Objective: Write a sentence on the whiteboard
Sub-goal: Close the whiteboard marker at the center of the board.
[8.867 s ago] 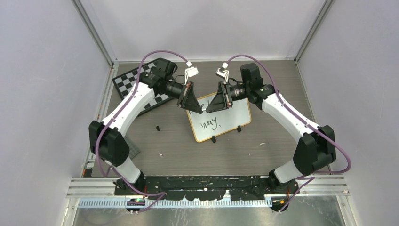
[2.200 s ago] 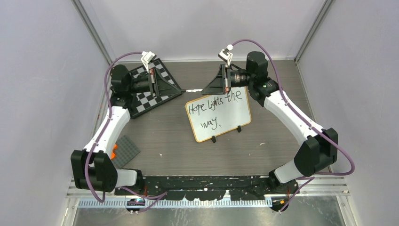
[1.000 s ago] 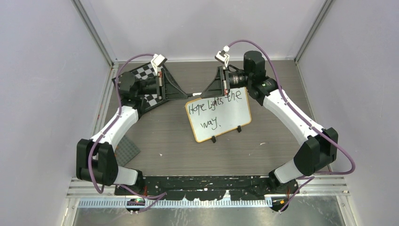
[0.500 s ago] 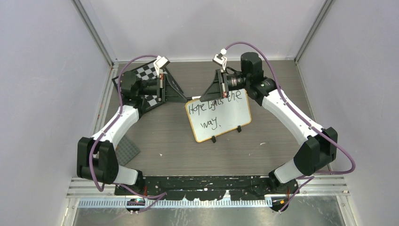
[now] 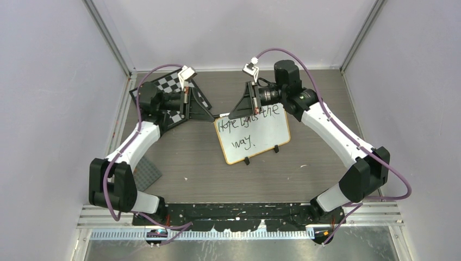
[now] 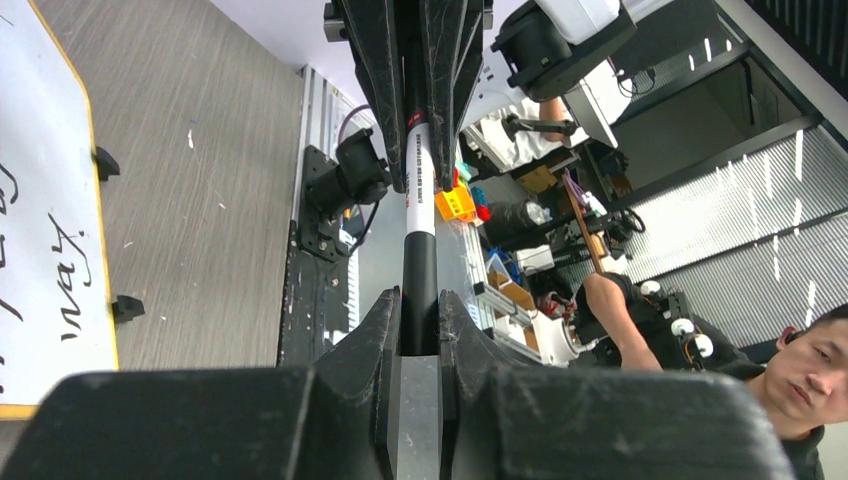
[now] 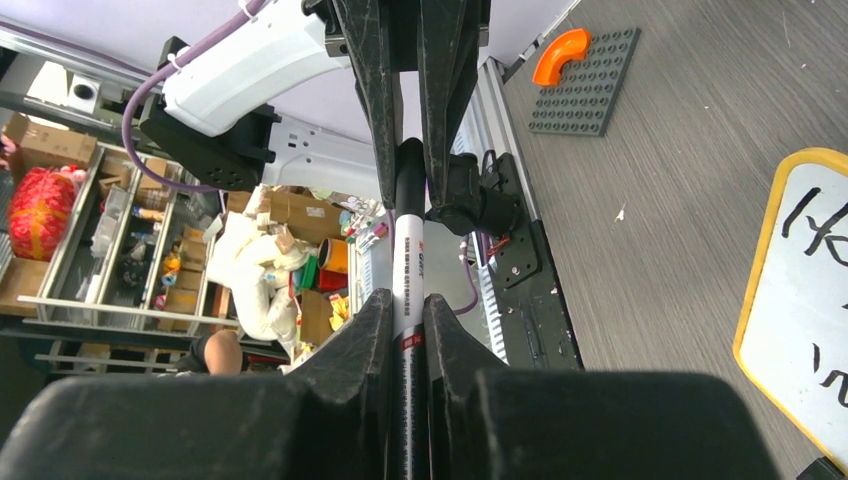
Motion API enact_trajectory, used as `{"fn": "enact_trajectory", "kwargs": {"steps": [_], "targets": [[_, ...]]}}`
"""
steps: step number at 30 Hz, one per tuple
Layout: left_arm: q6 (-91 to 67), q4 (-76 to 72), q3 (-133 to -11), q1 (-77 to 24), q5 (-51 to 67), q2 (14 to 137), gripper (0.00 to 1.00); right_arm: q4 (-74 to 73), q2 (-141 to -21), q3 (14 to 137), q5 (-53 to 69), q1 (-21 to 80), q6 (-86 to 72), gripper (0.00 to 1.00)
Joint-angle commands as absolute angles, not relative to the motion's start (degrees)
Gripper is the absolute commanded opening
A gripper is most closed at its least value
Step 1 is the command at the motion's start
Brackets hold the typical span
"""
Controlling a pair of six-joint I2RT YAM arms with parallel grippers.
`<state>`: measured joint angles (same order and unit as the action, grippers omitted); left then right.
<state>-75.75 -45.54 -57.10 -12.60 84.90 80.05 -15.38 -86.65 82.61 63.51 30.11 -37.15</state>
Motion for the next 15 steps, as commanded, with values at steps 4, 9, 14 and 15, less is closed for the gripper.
{"fn": "enact_trajectory", "kwargs": {"steps": [4, 9, 14, 15], "targets": [[-72.7, -46.0, -60.5, -18.9, 70.2, 80.3, 0.0, -12.0, -89.4, 84.6, 56.1, 38.9, -33.5, 0.0], [-61.4, -31.0, -60.1, -15.3, 71.1, 77.6, 0.0, -13.4, -87.2, 83.8, 56.7, 31.6, -32.6, 0.01], [-51.0, -18.9, -61.1, -12.8, 71.3, 76.9, 0.0, -16.3, -85.9, 85.3, 57.1, 25.5, -30.6, 0.43], [-49.2, -17.0, -61.5, -12.6, 71.3, 76.7, 0.0, -16.3, -85.8, 85.8, 57.3, 24.2, -30.7, 0.55]]}}
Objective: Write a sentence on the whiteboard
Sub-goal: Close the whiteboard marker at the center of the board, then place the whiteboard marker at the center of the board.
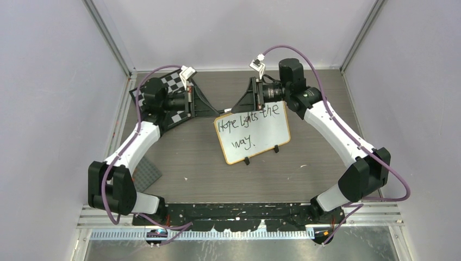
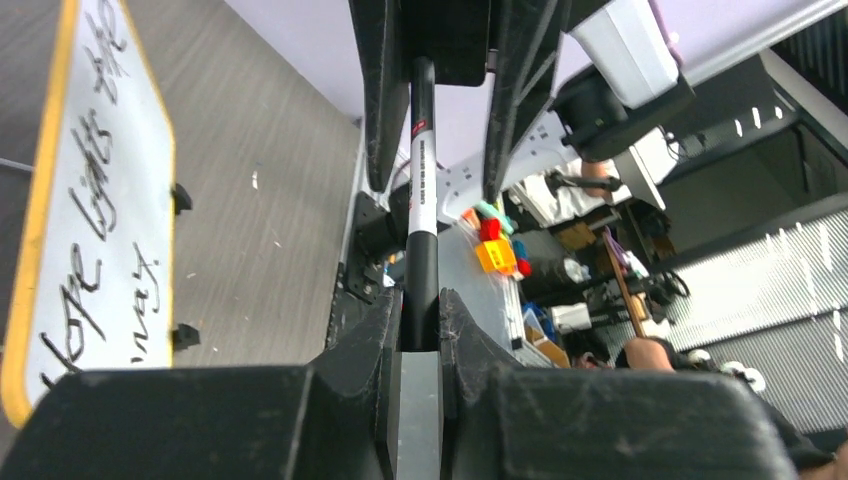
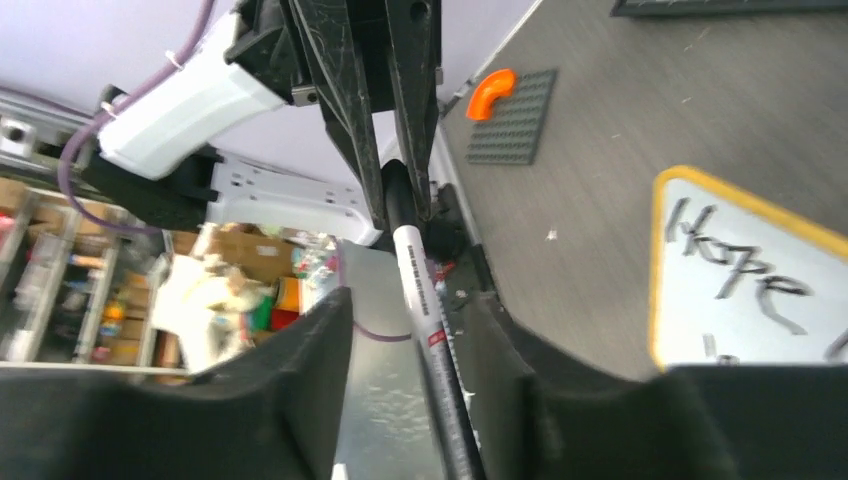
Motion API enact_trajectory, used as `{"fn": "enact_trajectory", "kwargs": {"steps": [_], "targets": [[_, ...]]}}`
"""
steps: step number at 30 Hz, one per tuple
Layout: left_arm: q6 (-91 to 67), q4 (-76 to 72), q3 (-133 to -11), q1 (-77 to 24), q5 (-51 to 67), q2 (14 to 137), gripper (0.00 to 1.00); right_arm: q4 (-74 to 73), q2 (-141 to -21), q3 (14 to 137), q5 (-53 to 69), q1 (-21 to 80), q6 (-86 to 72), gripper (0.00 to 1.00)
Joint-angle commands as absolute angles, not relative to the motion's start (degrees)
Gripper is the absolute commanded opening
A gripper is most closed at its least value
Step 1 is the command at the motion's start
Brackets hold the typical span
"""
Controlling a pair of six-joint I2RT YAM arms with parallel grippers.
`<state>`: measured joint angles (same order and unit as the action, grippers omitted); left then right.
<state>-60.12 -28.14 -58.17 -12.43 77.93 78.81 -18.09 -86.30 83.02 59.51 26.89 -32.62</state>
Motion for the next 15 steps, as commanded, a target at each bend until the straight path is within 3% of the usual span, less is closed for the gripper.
{"fn": "enact_trajectory", "kwargs": {"steps": [1, 2, 3, 11, 15], "targets": [[-47.5, -15.1, -61.8, -12.3, 71.3, 76.5, 0.0, -16.3, -85.6, 86.3, 57.4, 23.1, -30.7, 0.6], [-45.9, -12.9, -62.3, -12.1, 71.1, 76.4, 0.0, -16.3, -85.4, 86.8, 57.5, 21.8, -30.8, 0.73], [-44.4, -11.0, -62.8, -11.6, 71.0, 76.3, 0.0, -16.3, -85.3, 87.4, 57.8, 20.8, -30.8, 0.75], [-37.4, -1.5, -64.8, -4.4, 69.9, 75.3, 0.0, -16.3, -84.1, 90.0, 59.7, 13.1, -31.5, 0.78], [-21.9, 15.1, -67.9, 2.9, 66.3, 75.2, 0.0, -16.3, -82.6, 87.0, 60.7, 10.6, -31.1, 0.79]]}}
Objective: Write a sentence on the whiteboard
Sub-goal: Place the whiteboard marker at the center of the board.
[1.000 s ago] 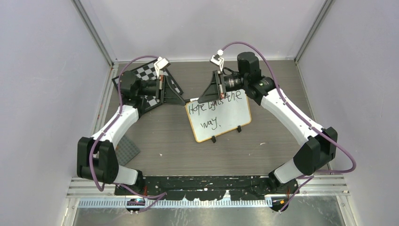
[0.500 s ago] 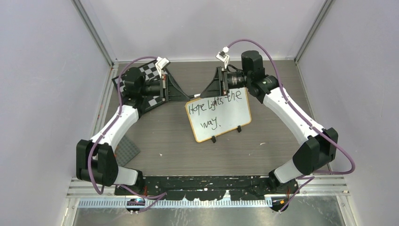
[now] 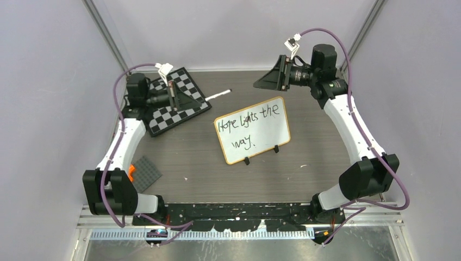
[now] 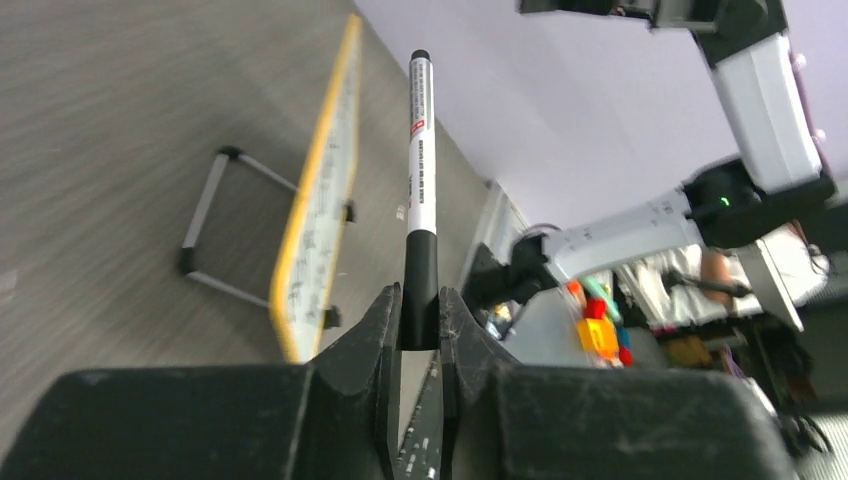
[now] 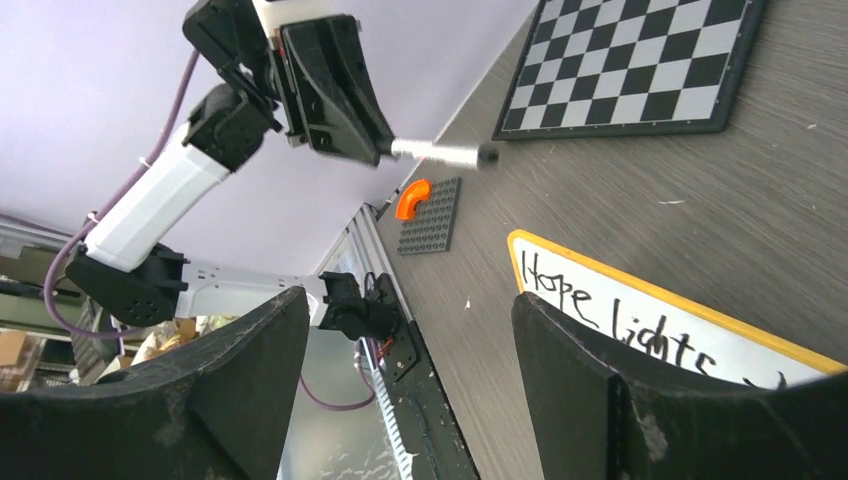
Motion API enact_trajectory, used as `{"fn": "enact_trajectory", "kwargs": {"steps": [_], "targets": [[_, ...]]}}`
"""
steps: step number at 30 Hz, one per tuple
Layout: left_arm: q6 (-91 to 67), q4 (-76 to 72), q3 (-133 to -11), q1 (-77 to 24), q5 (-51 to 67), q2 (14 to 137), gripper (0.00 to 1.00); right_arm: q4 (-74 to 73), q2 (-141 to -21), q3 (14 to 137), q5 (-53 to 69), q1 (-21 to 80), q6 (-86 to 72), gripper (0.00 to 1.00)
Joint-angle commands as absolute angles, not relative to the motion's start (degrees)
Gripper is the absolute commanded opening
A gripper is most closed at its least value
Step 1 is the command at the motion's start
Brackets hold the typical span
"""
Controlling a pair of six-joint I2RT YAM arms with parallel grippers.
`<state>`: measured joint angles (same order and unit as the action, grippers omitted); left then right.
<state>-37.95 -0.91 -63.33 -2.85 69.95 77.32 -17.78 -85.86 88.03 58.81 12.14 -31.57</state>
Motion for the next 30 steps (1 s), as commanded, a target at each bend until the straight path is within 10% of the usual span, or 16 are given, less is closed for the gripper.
{"fn": "enact_trajectory", "kwargs": {"steps": [1, 8, 22, 30], "targets": [[-16.5, 21.1, -69.1, 4.0, 64.2, 75.4, 0.0, -16.3, -82.2, 86.0, 60.9, 10.0, -30.8, 0.79], [10.3, 39.6, -67.9, 5.2, 46.3, 75.1, 0.0, -29.4, -79.8, 82.6, 56.9, 8.0, -17.3, 0.8], [23.9, 30.1, -56.1, 1.6, 30.8, 85.5, 0.01, -34.8, -77.5, 77.6, 50.0, 5.4, -9.3, 0.8], [27.6, 29.6, -55.7, -1.7, 24.3, 91.0, 0.21, -34.8, -77.2, 75.9, 48.7, 3.2, -7.3, 0.8]]}}
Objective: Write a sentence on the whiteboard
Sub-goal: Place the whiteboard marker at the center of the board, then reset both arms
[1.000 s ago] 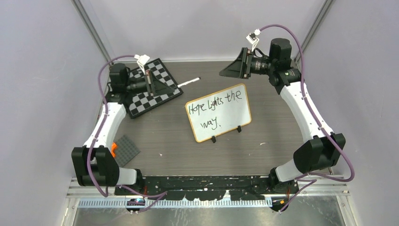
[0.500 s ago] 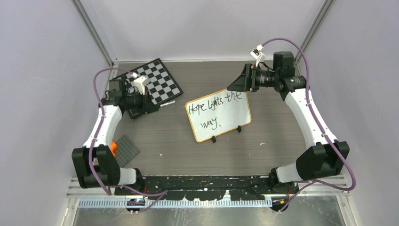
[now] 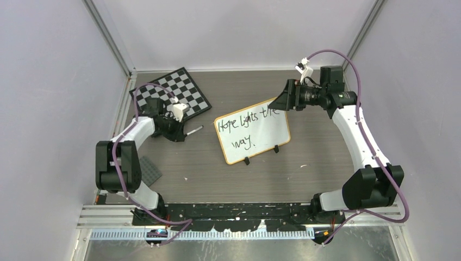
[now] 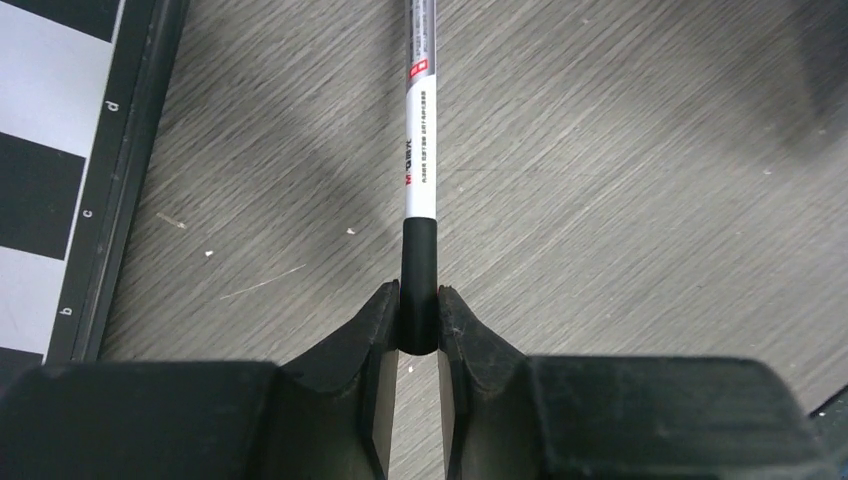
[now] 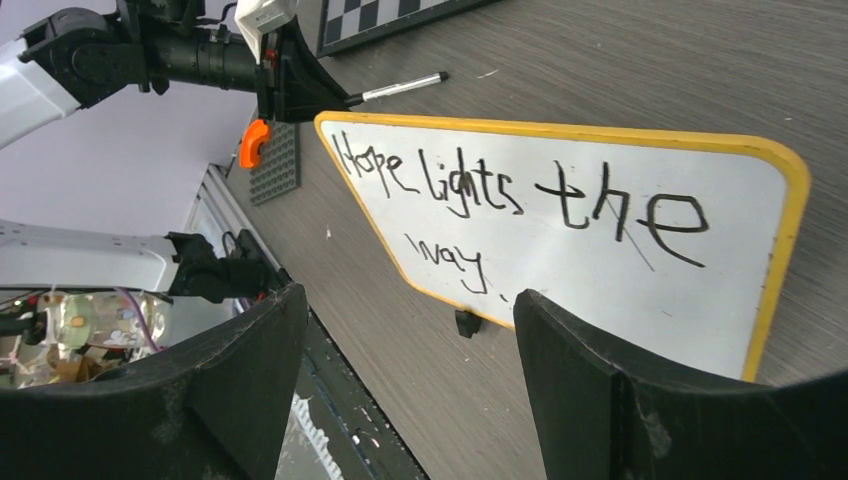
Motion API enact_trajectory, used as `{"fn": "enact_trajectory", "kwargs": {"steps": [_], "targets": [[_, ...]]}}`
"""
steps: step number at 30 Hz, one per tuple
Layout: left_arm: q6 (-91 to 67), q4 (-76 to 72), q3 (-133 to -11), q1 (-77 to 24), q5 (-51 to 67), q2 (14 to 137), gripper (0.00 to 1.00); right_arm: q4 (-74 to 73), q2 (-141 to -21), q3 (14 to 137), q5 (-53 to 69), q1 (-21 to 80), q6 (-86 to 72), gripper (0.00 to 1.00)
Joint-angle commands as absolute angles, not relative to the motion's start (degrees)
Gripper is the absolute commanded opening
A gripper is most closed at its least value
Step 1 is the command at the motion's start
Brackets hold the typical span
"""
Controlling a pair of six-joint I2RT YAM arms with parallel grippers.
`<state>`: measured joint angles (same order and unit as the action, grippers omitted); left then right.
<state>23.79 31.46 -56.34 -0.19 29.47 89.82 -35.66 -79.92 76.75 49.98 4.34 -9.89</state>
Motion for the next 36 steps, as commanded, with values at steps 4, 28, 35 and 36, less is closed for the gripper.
{"fn": "enact_trajectory", "kwargs": {"steps": [4, 28, 35, 36], "targets": [[30.2, 30.9, -54.9, -1.7, 21.7, 92.3, 0.27, -35.0, -77.3, 75.5, 48.3, 0.9, -6.8, 0.8], [23.4, 52.1, -78.9, 6.1, 33.2, 89.6, 1.0, -48.8, -87.3, 84.7, 49.6, -23.1, 7.3, 0.85], [15.2, 49.0, -84.7, 16.5, 34.3, 91.7, 1.0, -50.0, -92.2, 84.5, 41.3, -27.9, 14.0, 0.85], [14.5, 48.2, -84.6, 17.3, 33.5, 91.7, 1.0, -49.5, -92.6, 83.9, 40.4, -28.1, 14.4, 0.85]]}}
